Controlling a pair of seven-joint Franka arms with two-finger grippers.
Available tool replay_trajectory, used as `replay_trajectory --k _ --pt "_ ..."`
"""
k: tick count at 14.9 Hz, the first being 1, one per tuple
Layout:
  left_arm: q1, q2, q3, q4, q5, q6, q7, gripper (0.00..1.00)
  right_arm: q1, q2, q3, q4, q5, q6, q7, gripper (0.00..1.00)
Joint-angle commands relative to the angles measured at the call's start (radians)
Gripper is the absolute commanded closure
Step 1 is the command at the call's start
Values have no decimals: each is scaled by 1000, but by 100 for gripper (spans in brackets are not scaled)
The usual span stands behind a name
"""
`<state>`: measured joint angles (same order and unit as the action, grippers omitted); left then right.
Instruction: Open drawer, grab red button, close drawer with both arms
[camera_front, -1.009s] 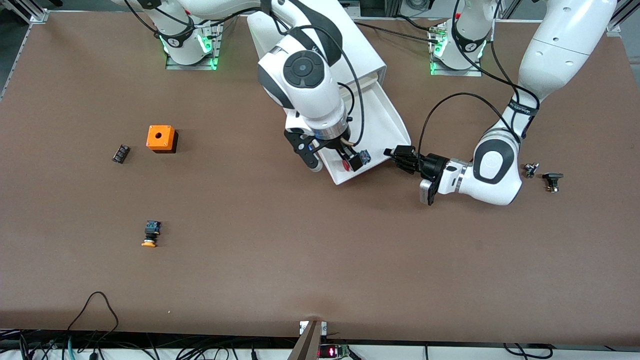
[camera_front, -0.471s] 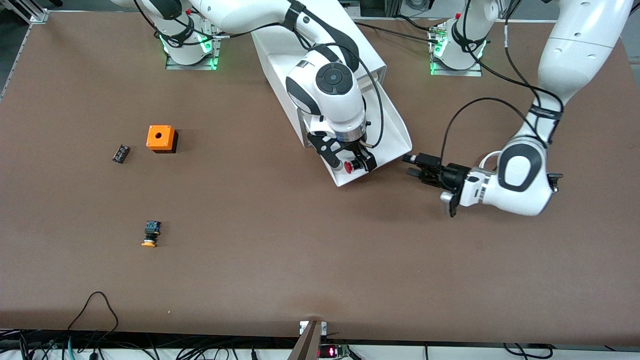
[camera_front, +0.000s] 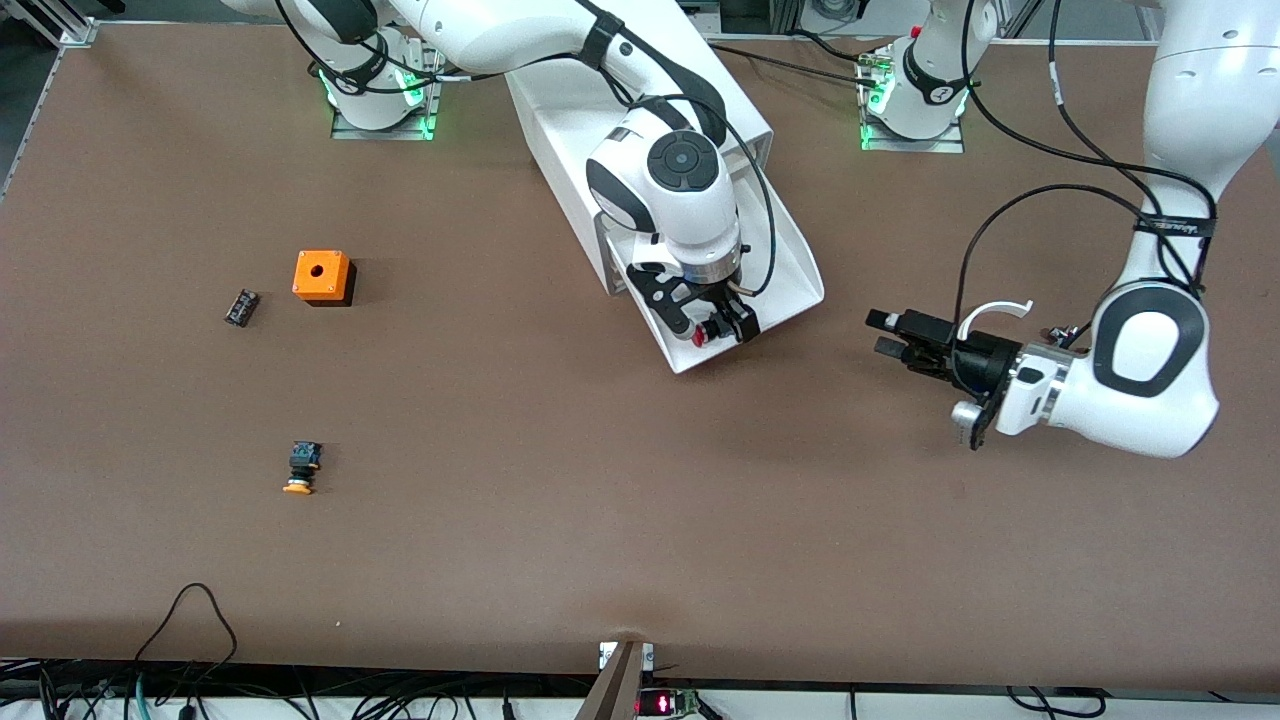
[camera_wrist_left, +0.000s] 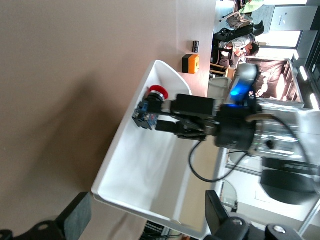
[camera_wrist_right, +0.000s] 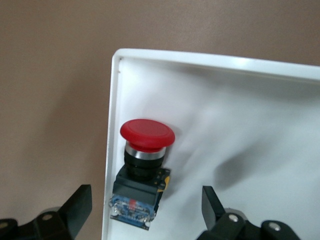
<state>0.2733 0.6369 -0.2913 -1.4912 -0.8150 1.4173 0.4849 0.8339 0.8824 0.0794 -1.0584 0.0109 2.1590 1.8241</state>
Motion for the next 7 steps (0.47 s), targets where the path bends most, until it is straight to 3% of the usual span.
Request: replay_trajectory --k 1,4,5,6,7 --pt "30 -5 -9 95 63 -90 -122 0 10 23 -10 38 -15 16 24 25" --pt "24 -75 -23 121 157 -104 -259 0 10 23 -12 38 -15 19 21 77" --pt "18 -103 -25 121 192 -104 -294 0 10 21 -12 38 -15 19 20 91" --pt "12 -126 -32 123 241 -104 -327 0 10 21 -12 38 -15 19 17 100" --pt "-2 -152 -38 124 300 -104 -350 0 10 18 -12 38 -15 15 14 100"
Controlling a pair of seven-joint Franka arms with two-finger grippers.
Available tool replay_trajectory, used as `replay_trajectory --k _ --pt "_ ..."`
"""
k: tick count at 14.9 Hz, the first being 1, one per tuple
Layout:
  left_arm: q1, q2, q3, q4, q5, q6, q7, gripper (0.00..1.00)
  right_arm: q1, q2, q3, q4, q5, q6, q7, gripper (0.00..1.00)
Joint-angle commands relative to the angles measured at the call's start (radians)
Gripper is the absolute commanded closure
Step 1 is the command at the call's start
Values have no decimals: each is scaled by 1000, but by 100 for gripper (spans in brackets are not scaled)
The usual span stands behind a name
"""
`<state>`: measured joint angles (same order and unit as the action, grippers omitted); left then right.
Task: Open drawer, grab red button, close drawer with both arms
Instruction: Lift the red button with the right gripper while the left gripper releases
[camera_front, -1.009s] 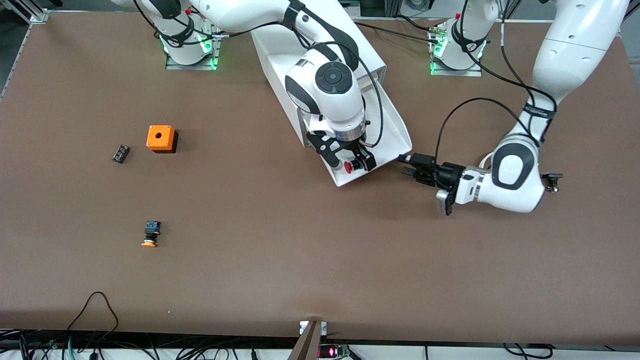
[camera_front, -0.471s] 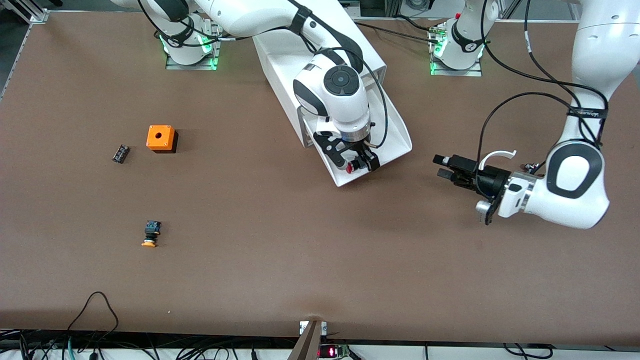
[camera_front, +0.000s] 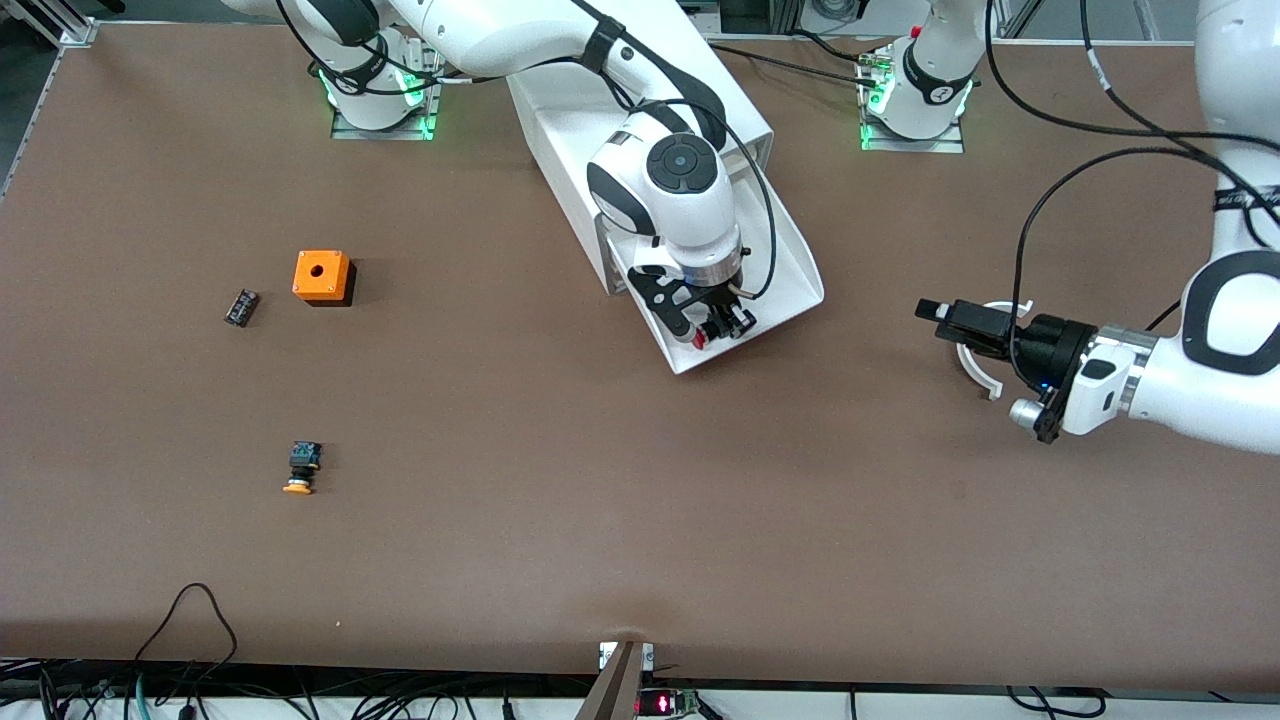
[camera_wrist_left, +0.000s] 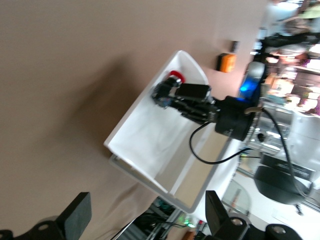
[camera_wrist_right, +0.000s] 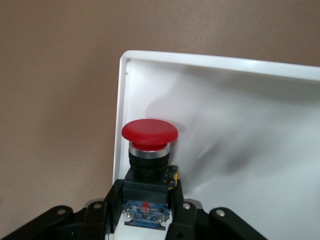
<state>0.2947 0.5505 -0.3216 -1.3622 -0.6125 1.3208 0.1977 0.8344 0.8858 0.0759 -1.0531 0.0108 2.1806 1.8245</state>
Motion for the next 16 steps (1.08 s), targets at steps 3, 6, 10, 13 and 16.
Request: replay_trajectory --k 3,6,10,13,16 --pt "-95 -127 -14 30 310 -8 -119 0 9 2 -4 39 -14 -22 15 100" --pt "-176 -152 -14 93 546 -31 -116 0 9 -4 -2 135 -14 -123 10 100" --pt "-198 -139 -11 178 654 -20 -118 0 -23 -53 -1 179 -11 -182 -75 100" --pt "-198 -123 -4 170 654 -3 -179 0 -87 -88 5 179 3 -228 -229 100" --pt "-221 -104 -7 114 645 101 -430 1 -159 -100 5 180 66 -236 -402 100"
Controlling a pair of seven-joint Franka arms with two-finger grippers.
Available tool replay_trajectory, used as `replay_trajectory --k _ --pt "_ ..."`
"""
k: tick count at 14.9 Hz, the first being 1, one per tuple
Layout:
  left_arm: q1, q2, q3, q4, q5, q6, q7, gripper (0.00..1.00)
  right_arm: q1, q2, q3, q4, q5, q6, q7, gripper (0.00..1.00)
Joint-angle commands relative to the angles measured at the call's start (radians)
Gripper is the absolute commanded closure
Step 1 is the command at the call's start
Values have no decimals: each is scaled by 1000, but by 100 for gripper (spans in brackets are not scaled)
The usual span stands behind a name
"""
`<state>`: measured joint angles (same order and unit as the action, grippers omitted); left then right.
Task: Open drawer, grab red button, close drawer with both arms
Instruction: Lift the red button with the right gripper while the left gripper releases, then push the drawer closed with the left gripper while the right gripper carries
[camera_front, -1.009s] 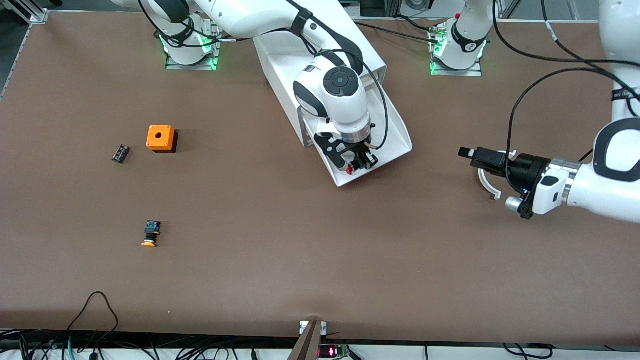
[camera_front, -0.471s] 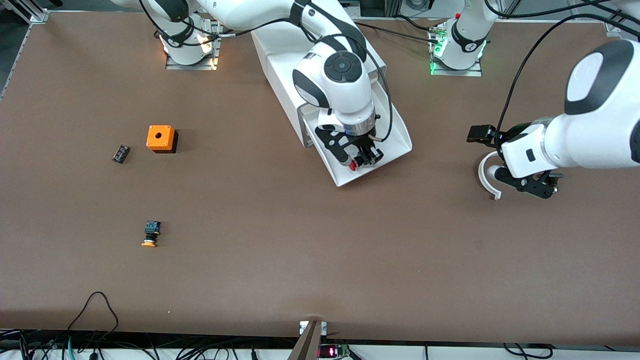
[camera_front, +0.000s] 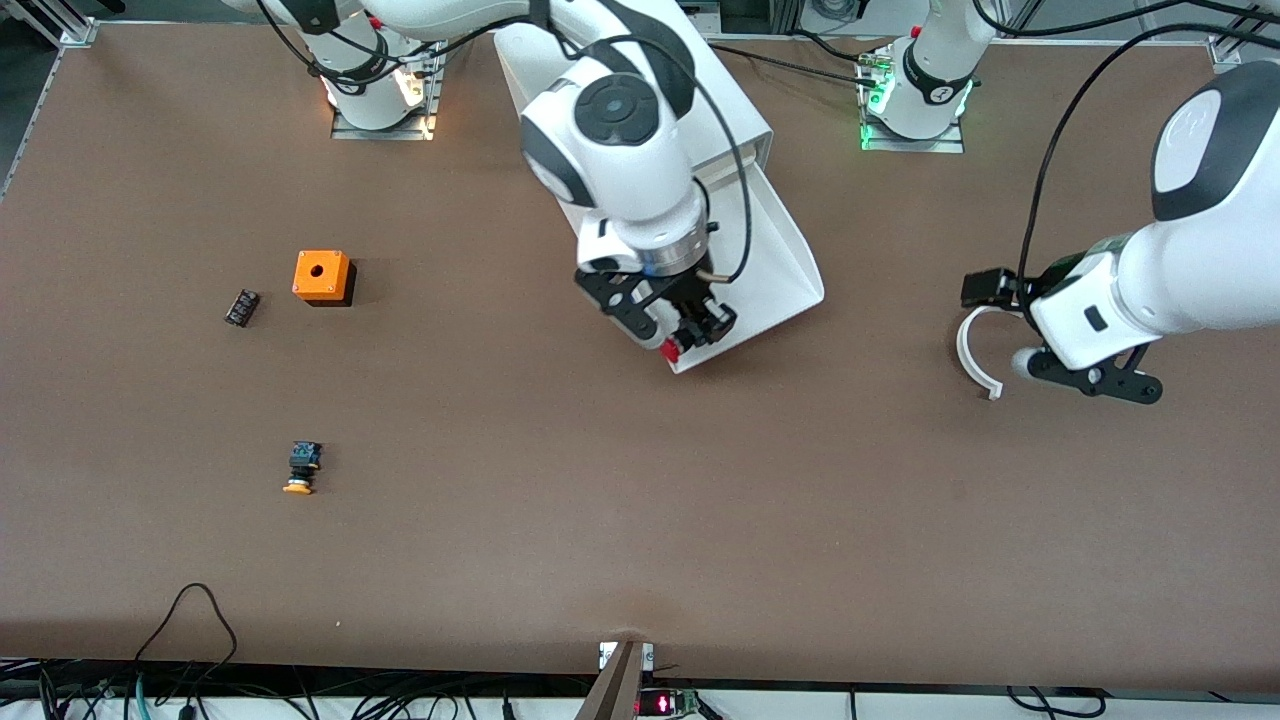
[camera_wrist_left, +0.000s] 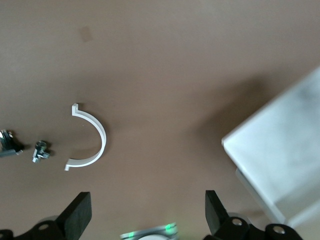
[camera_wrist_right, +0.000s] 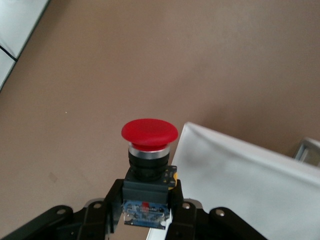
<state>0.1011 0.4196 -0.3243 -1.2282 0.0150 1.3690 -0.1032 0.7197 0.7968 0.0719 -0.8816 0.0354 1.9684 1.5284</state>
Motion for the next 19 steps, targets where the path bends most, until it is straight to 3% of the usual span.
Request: replay_trajectory --k 1,8,13,15,18,19 --pt "-41 25 -2 -61 20 123 -166 1 -74 -13 9 7 59 -28 -166 100" --pt "-148 41 -4 -332 20 556 -551 1 -267 2 9 1 194 -59 -609 100" --pt "-225 62 -2 -436 31 737 -786 1 -347 12 3 -74 190 -51 -891 100" --pt "-254 65 -2 -470 31 775 -832 1 -376 13 -1 -128 151 -51 -1003 100" --pt "-285 65 -1 -504 31 786 -891 1 -413 21 -1 -195 -27 -4 -1102 100" --pt "-290 67 -1 -508 33 786 -904 1 -434 21 -1 -224 -41 18 -1123 100"
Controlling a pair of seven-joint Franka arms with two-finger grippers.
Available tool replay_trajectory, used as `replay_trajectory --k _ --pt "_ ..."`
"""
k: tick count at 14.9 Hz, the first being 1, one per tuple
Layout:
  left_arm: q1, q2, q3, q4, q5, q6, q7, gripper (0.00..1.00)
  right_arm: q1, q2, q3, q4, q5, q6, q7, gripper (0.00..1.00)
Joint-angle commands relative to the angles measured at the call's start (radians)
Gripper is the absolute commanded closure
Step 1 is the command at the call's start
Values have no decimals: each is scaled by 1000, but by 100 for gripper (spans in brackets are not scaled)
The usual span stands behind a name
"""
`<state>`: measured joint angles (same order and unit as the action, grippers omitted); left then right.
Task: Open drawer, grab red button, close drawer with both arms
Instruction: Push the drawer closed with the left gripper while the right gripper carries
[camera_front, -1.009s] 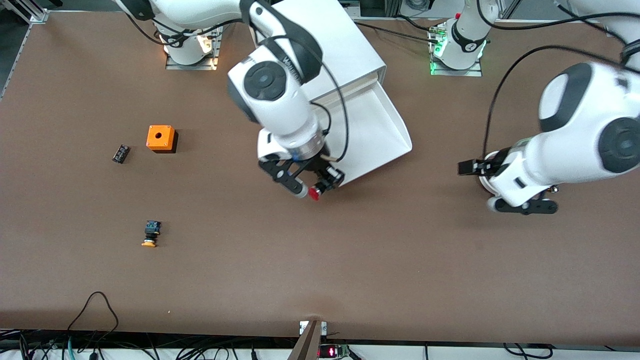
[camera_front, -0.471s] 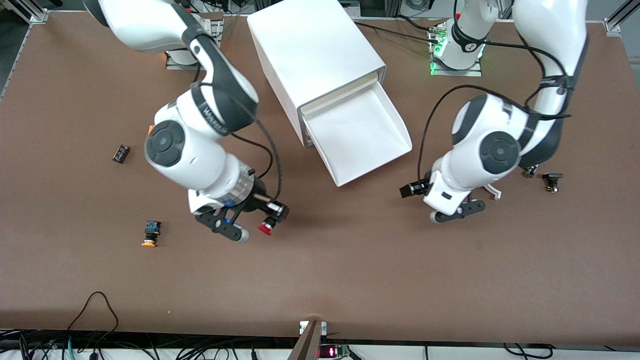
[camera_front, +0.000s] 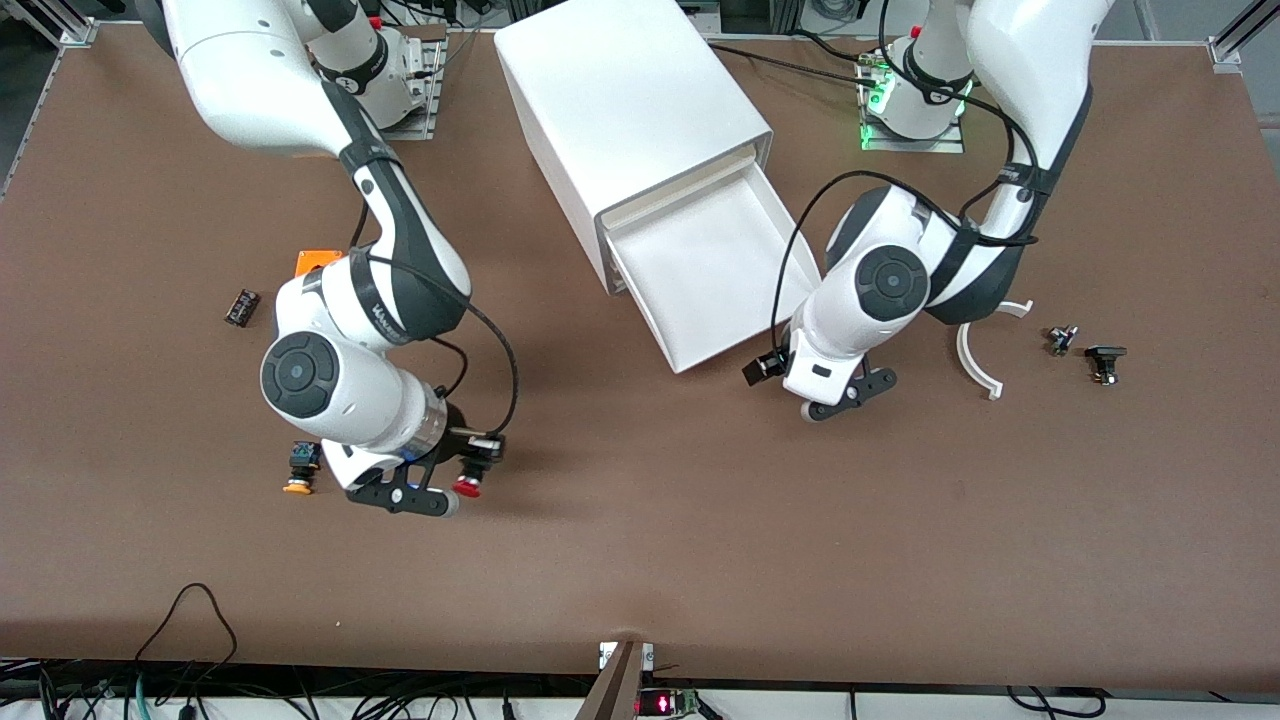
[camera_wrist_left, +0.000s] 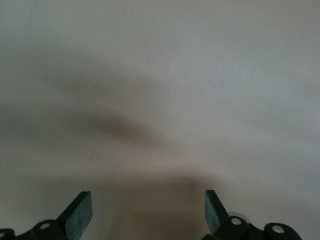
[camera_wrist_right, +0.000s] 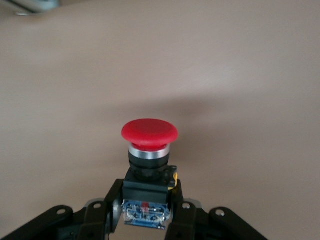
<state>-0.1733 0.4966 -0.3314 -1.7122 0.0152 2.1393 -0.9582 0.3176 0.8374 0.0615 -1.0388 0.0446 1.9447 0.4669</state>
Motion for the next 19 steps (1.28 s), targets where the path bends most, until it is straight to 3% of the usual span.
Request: replay_trajectory --k 1,8,17,19 --pt "-17 -10 5 -26 32 16 -56 1 -47 -21 9 -99 -52 62 -89 100" --pt "-52 -32 -23 -81 31 -45 -57 1 -189 -17 11 -268 -46 216 -312 100" --pt "-41 -35 -162 -84 8 -160 -66 1 -244 28 15 -314 -12 241 -465 100" --pt "-43 -35 -169 -84 -43 -183 -62 1 -245 34 15 -319 -11 238 -487 100"
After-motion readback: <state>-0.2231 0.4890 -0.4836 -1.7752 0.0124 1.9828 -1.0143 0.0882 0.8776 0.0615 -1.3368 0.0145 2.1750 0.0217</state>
